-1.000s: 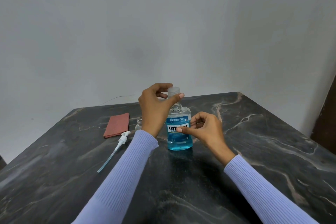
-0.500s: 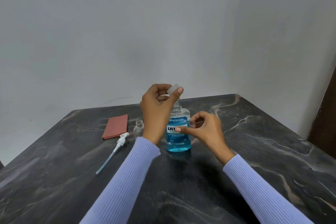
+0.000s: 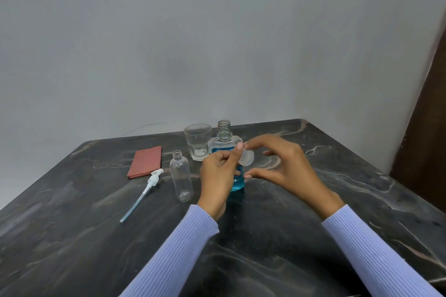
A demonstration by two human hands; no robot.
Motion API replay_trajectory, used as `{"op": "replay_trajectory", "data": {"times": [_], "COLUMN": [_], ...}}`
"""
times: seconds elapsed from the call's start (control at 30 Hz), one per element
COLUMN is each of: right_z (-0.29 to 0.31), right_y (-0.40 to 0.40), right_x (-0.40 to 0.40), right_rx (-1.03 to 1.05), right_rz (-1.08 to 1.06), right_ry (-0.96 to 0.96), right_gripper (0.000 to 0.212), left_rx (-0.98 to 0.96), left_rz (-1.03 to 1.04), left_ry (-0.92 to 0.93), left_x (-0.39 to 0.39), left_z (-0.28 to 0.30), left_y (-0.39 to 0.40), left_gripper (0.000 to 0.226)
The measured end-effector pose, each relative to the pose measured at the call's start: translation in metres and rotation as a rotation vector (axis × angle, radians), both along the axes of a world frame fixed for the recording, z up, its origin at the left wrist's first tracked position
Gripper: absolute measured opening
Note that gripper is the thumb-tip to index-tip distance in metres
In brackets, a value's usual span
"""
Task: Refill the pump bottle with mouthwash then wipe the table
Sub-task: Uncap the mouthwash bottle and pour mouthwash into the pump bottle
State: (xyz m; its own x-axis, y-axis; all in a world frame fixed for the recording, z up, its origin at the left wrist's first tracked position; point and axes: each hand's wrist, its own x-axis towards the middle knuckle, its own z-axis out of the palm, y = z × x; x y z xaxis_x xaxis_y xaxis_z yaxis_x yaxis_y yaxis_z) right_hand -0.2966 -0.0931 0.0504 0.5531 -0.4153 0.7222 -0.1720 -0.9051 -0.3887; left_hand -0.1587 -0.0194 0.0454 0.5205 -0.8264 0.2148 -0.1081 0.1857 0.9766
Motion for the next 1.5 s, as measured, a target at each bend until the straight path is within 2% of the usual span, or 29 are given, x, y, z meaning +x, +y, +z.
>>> {"op": "replay_trajectory", "data": {"times": [0.1, 0.17, 0.37, 0.53, 0.63, 0.7, 0.8, 0.87, 0.93, 1.07, 1.3, 1.37, 1.5], "right_z": [-0.005, -0.008, -0.020, -0.035, -0.037, -0.033, -0.023, -0.016, -0.012, -0.008, -0.018, -0.022, -0.027], "right_y": [0.001, 0.002, 0.005, -0.001, -0.004, -0.006, -0.008, -0.009, -0.011, -0.016, -0.021, -0.021, -0.021], "right_x": [-0.007, -0.011, -0.016, -0.020, -0.021, -0.021, -0.013, 0.000, 0.019, 0.052, 0.067, 0.068, 0.068], "right_rx": [-0.001, 0.027, 0.113, 0.150, 0.186, 0.213, 0.287, 0.360, 0.441, 0.589, 0.674, 0.689, 0.706], "right_rz": [-0.014, -0.026, -0.169, -0.280, -0.282, -0.278, -0.271, -0.250, -0.232, -0.224, -0.154, -0.097, -0.031], "right_ry": [0.016, 0.043, 0.164, 0.426, 0.516, 0.552, 0.419, 0.248, 0.110, -0.035, -0.206, -0.257, -0.297], "right_gripper": [0.032, 0.030, 0.042, 0.049, 0.054, 0.065, 0.076, 0.074, 0.073, 0.070, 0.052, 0.053, 0.055], "left_rx": [0.059, 0.081, 0.141, 0.061, 0.005, -0.061, -0.189, -0.265, -0.282, -0.178, -0.052, -0.026, -0.026], "left_rz": [-0.065, -0.101, -0.053, 0.033, 0.048, 0.076, 0.180, 0.266, 0.324, 0.348, 0.218, 0.195, 0.195], "left_ry": [0.036, 0.063, -0.038, -0.160, -0.224, -0.259, -0.303, -0.286, -0.233, -0.247, -0.345, -0.326, -0.315], "left_x": [-0.004, -0.006, 0.002, 0.017, 0.025, 0.034, 0.052, 0.068, 0.084, 0.112, 0.119, 0.120, 0.125], "left_z": [-0.007, -0.012, -0.023, -0.025, -0.021, -0.017, -0.010, -0.006, -0.005, -0.012, -0.031, -0.035, -0.039], "left_y": [-0.002, -0.002, 0.000, 0.016, 0.029, 0.038, 0.048, 0.049, 0.045, 0.033, 0.028, 0.026, 0.024], "left_gripper": [0.037, 0.035, 0.033, 0.012, 0.011, 0.011, 0.013, 0.017, 0.030, 0.053, 0.061, 0.067, 0.064]}}
